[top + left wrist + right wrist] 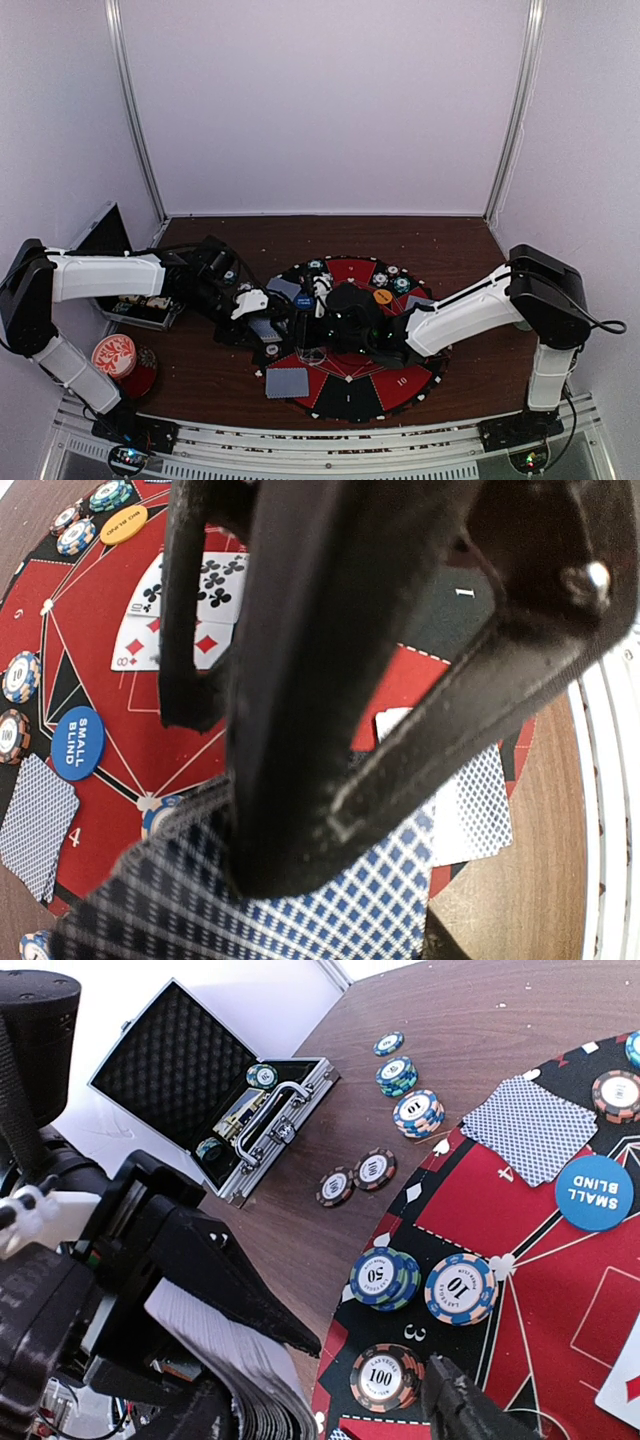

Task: Distribute texas hold em gaming equipment
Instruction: Pick up the poker card from the face-down deck piles.

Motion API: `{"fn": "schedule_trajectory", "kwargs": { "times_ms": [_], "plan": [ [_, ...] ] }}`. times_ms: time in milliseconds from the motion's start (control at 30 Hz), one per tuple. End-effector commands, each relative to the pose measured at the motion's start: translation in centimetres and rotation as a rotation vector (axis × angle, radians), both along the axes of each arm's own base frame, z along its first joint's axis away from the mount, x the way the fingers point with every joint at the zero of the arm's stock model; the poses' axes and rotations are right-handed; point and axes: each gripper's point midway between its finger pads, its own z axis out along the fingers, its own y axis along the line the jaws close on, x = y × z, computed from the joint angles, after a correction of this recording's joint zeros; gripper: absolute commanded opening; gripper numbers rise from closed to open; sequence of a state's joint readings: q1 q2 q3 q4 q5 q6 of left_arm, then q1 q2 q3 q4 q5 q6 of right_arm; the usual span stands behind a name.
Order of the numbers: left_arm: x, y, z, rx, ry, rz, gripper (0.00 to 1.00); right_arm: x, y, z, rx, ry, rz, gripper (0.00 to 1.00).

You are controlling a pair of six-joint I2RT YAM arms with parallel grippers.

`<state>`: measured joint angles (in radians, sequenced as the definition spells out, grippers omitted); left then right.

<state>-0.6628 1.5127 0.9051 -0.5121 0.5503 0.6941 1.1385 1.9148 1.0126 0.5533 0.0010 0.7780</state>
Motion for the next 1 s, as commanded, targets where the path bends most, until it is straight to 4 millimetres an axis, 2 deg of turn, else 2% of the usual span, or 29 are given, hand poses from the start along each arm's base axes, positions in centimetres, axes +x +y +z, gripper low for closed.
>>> {"fn": "schedule_trajectory", "kwargs": {
  "times_ms": [0,67,167,300,567,800,967],
  "plan": [
    [-0.9,-0.2,0.4,-0.018,0.026,-0.035,0.39,2.7,-3.0,0.1,-0.059,-0.035,-0.129,0.61],
    [-0.9,-0.2,0.5,-0.018,0.026,-0.036,0.39,2.4,-2.3,0.3,-0.057,-0.046,-0.096,0.63],
    [-0.9,-0.2,0.5,-0.02,0.025,-0.037,0.39,1.4,-0.6,0.9,-0.029,-0.056,-0.008,0.74],
    [-1.0,-0.2,0.6,-0.022,0.026,-0.039,0.39,0.5,1.3,1.5,0.026,-0.052,0.077,0.82],
    [-1.2,-0.2,0.7,-0.028,0.029,-0.049,0.39,0.9,2.7,0.9,0.016,-0.046,0.092,0.84],
    [-1.3,-0.2,0.7,-0.029,0.032,-0.051,0.39,0.6,4.3,1.5,0.1,-0.033,0.148,0.87],
    [-1.4,-0.2,0.8,-0.031,0.03,-0.056,0.39,0.6,4.4,2.0,0.206,-0.003,0.175,0.87]
  ]
}}
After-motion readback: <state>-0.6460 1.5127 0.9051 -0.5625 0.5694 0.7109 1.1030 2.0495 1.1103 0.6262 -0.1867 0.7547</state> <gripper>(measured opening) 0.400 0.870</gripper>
